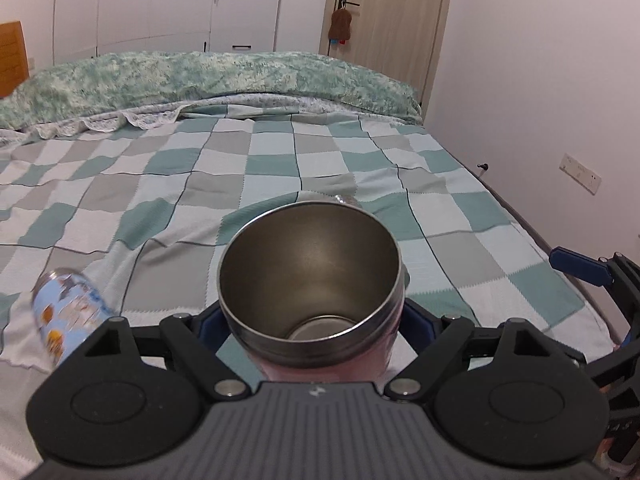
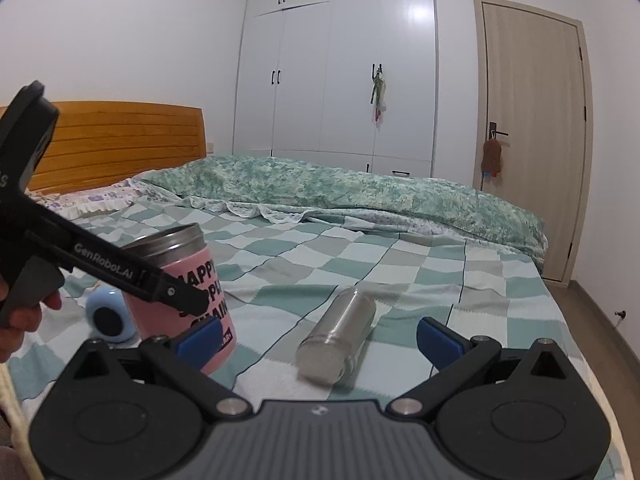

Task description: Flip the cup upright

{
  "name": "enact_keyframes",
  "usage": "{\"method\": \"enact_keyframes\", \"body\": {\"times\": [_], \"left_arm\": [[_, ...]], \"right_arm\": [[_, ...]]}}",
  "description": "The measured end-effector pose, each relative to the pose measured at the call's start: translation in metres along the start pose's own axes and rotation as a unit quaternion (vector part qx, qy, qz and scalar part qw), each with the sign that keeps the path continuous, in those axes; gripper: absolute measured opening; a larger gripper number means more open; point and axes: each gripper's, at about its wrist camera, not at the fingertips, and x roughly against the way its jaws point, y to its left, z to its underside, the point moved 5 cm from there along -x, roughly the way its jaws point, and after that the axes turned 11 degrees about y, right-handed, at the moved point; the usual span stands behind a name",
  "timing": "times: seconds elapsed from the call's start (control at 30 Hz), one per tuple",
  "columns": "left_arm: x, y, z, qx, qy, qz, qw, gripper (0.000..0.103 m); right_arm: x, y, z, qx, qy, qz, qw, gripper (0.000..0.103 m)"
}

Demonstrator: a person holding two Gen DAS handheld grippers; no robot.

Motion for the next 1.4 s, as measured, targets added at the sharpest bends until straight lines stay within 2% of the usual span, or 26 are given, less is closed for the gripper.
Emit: {"method": "enact_keyframes", "body": {"times": [0.17,0.27,0.4,0.6,0.7,0.8,0.83,0.87,0.9,1.13,1.3,1.4], "left_arm": [[0.016,-0.004,0.026,-0.006,-0.004,0.003,1.0,0.087],[0.02,-0.006,0.038,-0.008,0.009,0.002,0.9999,0.087],[0.02,-0.008,0.055,-0.009,0.06,0.016,0.998,0.087],[0.012,-0.015,0.072,-0.023,0.144,0.052,0.9879,0.087],[-0.001,-0.018,0.076,-0.021,0.165,0.049,0.9849,0.088],[-0.005,-0.02,0.071,-0.021,0.143,0.037,0.9887,0.091],[-0.001,-0.02,0.067,-0.019,0.125,0.031,0.9915,0.102],[0.005,-0.019,0.064,-0.018,0.105,0.026,0.9939,0.103],[0.012,-0.018,0.061,-0.017,0.086,0.022,0.9959,0.103],[0.051,-0.003,0.065,-0.02,0.011,0.007,0.9997,0.103],[0.061,0.025,0.077,-0.02,-0.014,-0.026,0.9994,0.103],[0.062,0.052,0.083,-0.001,-0.018,-0.035,0.9992,0.103]], "right_arm": [[0.017,0.015,0.017,-0.004,0.002,-0.002,1.0,0.103],[0.025,0.022,0.026,-0.006,0.005,-0.005,1.0,0.103],[0.039,0.03,0.037,-0.007,0.009,-0.006,1.0,0.103],[0.053,0.028,0.051,-0.013,0.017,-0.007,1.0,0.103],[0.055,0.027,0.057,-0.018,0.022,-0.007,1.0,0.103],[0.055,0.025,0.063,-0.02,0.03,-0.004,0.999,0.103],[0.054,0.024,0.065,-0.02,0.032,-0.003,0.999,0.103],[0.055,0.024,0.066,-0.021,0.034,-0.002,0.999,0.103],[0.054,0.023,0.066,-0.02,0.034,-0.002,0.999,0.103],[0.047,0.038,0.06,-0.017,0.042,-0.016,0.999,0.103],[0.031,0.064,0.045,-0.015,0.062,-0.039,0.997,0.103],[0.014,0.081,0.031,-0.018,0.086,-0.053,0.995,0.103]]}}
